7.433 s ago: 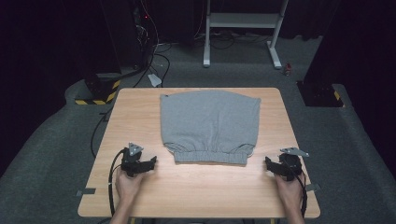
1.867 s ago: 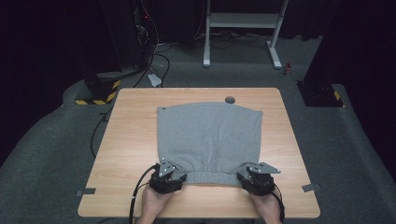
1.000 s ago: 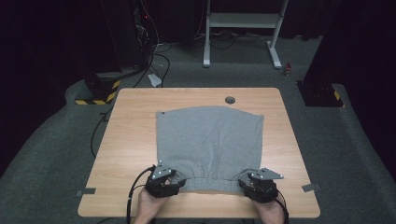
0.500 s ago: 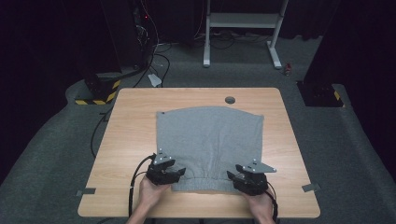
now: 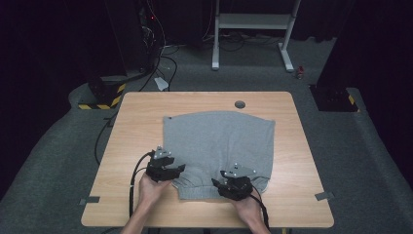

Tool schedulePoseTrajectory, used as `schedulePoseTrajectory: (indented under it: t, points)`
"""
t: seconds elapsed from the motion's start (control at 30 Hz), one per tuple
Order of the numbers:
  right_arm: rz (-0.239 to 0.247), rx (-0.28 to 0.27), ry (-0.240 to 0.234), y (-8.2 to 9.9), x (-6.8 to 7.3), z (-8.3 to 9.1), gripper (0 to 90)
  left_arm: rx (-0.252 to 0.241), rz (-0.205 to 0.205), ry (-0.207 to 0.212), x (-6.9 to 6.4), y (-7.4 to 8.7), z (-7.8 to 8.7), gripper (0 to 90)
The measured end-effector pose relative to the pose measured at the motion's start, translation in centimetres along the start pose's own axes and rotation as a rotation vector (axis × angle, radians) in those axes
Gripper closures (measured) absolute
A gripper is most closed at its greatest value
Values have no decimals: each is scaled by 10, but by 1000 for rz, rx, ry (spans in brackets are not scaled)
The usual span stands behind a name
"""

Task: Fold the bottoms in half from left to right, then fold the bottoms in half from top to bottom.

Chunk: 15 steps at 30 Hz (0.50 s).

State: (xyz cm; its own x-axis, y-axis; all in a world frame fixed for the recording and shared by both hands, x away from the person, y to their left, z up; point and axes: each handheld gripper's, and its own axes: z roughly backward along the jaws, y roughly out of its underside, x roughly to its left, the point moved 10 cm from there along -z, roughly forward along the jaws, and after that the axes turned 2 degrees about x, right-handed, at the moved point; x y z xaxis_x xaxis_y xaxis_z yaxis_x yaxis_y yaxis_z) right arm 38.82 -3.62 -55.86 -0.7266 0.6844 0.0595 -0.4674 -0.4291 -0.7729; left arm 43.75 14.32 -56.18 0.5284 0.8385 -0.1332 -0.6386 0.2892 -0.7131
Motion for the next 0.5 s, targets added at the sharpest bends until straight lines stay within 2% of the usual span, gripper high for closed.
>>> schedulePoseTrajectory:
  t: [0.03, 0.23, 0.3, 0.37, 0.4, 0.47, 0.5]
  points:
    - [0, 0, 0, 0, 0, 0, 524, 0, 0, 0, 0, 0, 0, 416]
    - [37, 16, -32, -2, 20, -12, 536, 25, 21, -9, 12, -11, -6, 406]
    - [45, 37, -41, -1, 24, -14, 561, 49, -10, -37, 14, -12, -8, 401]
    - [40, 47, -46, 0, 27, -15, 562, 53, -23, -41, 15, -14, -9, 400]
    - [46, 60, -53, 1, 31, -18, 562, 54, -9, -36, 18, -17, -9, 394]
    - [58, 66, -58, 1, 35, -20, 561, 55, -9, -42, 21, -19, -10, 387]
    - [66, 63, -62, 1, 37, -21, 560, 56, 9, -42, 27, -23, -11, 380]
